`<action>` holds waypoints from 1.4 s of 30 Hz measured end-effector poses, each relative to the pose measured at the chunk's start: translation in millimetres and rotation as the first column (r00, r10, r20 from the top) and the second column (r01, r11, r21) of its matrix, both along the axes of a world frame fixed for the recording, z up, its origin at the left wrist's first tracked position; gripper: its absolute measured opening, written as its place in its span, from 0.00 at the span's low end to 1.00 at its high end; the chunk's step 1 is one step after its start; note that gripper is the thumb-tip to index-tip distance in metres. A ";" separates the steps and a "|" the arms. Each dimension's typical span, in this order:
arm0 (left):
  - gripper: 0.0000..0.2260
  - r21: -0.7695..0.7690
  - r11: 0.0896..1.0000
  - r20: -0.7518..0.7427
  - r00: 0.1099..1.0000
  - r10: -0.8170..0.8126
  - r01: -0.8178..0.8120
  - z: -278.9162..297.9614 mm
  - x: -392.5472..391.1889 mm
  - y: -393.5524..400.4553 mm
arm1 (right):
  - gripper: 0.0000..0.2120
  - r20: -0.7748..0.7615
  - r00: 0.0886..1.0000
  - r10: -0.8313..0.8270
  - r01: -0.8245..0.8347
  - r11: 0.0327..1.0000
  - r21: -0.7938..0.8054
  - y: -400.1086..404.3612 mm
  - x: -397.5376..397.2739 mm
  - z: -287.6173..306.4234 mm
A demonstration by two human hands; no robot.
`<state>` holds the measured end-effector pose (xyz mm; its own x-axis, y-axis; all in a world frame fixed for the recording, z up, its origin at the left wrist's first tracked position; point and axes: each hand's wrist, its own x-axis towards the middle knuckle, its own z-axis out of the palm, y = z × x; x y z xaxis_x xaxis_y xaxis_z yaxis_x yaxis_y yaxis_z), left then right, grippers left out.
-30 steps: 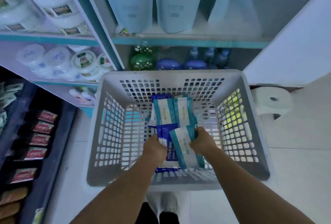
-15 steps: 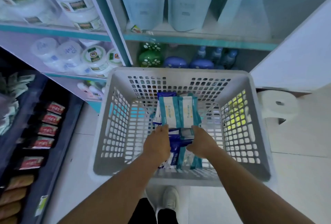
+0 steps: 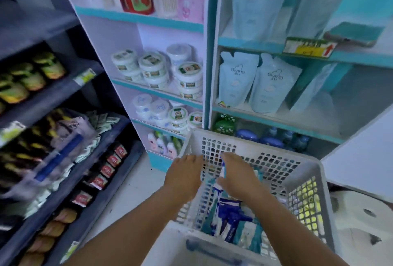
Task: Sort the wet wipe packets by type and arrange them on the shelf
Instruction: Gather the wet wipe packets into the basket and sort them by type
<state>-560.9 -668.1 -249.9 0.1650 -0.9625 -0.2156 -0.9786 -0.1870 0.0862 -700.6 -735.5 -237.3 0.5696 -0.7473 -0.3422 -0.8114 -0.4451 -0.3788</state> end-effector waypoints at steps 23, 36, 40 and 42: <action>0.29 -0.342 0.869 0.065 0.913 0.402 -0.358 187.2 306.9 223.2 | 0.32 0.207 0.877 0.434 -0.344 0.867 -0.362 164.6 337.8 175.2; 0.28 -0.448 0.751 0.054 0.824 0.564 -0.485 233.7 415.7 295.6 | 0.30 0.245 0.790 0.563 -0.426 0.790 -0.442 221.5 473.4 226.6; 0.27 -0.433 0.732 0.043 0.799 0.600 -0.527 232.9 448.0 293.7 | 0.28 0.237 0.760 0.605 -0.456 0.757 -0.468 215.4 513.7 231.0; 0.27 -0.427 0.727 0.056 0.786 0.615 -0.538 232.0 467.1 288.6 | 0.27 0.229 0.750 0.621 -0.469 0.743 -0.477 206.7 535.9 230.6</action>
<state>-93.9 -379.5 -17.9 0.7131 -0.6639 0.2251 -0.6950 -0.7116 0.1032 -164.7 -528.8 -6.7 0.9375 -0.2876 0.1961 -0.2233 -0.9291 -0.2948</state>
